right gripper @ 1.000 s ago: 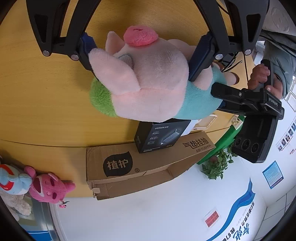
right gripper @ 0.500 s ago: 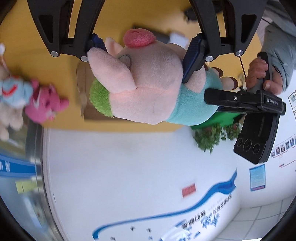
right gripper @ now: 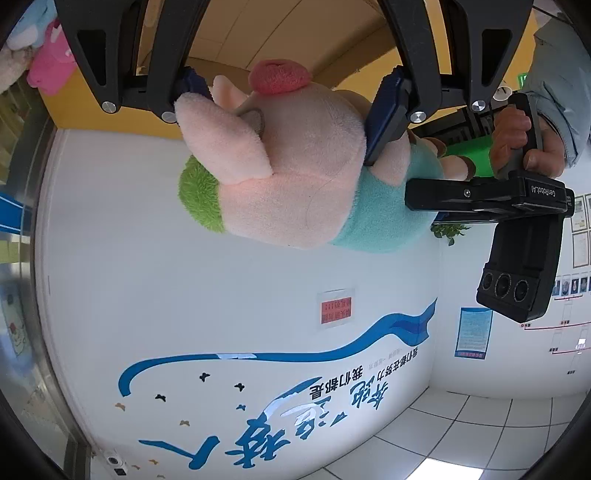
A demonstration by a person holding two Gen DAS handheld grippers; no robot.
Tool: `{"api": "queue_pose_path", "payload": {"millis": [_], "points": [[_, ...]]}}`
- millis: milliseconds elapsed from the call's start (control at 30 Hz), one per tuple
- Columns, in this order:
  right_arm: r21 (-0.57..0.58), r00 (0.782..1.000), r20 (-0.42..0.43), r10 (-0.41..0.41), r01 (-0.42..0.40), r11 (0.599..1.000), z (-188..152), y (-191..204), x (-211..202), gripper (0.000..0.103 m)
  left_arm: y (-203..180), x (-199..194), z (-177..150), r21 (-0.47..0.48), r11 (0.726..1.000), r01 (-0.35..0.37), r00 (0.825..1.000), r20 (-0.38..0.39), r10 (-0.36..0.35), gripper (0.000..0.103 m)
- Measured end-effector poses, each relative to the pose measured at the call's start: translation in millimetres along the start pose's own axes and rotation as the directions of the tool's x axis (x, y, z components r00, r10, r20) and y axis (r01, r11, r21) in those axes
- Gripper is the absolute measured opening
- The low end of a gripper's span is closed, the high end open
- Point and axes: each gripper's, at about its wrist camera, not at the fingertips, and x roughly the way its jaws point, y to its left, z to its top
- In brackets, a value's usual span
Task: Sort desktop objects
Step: 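Lift the pig plush with both grippers and carry it over the cardboard box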
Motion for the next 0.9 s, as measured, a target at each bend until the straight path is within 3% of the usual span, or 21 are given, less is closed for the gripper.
{"api": "queue_pose_path", "payload": {"millis": [200, 400, 500, 667, 800, 900], "points": [[0.07, 0.993, -0.098, 0.067, -0.061, 0.996, -7, -35, 112, 0.07, 83, 55, -9, -0.142, 0.988, -0.057, 0.996, -0.08, 0.046, 0.059], [0.157, 0.966, -0.235, 0.11, -0.074, 0.985, -50, -69, 226, 0.07, 163, 118, -51, -0.279, 0.955, -0.104, 0.979, -0.196, 0.049, 0.059], [0.233, 0.943, -0.31, 0.126, -0.053, 0.971, -88, -88, 281, 0.07, 186, 153, -80, -0.344, 0.93, -0.128, 0.966, -0.254, 0.039, 0.059], [0.329, 0.891, -0.43, 0.147, 0.003, 0.944, -150, -116, 347, 0.07, 205, 210, -130, -0.414, 0.889, -0.198, 0.926, -0.377, 0.031, 0.059], [0.391, 0.84, -0.513, 0.174, 0.048, 0.919, -203, -127, 384, 0.07, 213, 236, -162, -0.419, 0.866, -0.272, 0.88, -0.473, 0.048, 0.06], [0.4, 0.815, -0.55, 0.18, 0.068, 0.914, -227, -127, 399, 0.071, 224, 245, -181, -0.411, 0.848, -0.333, 0.842, -0.535, 0.071, 0.06]]}}
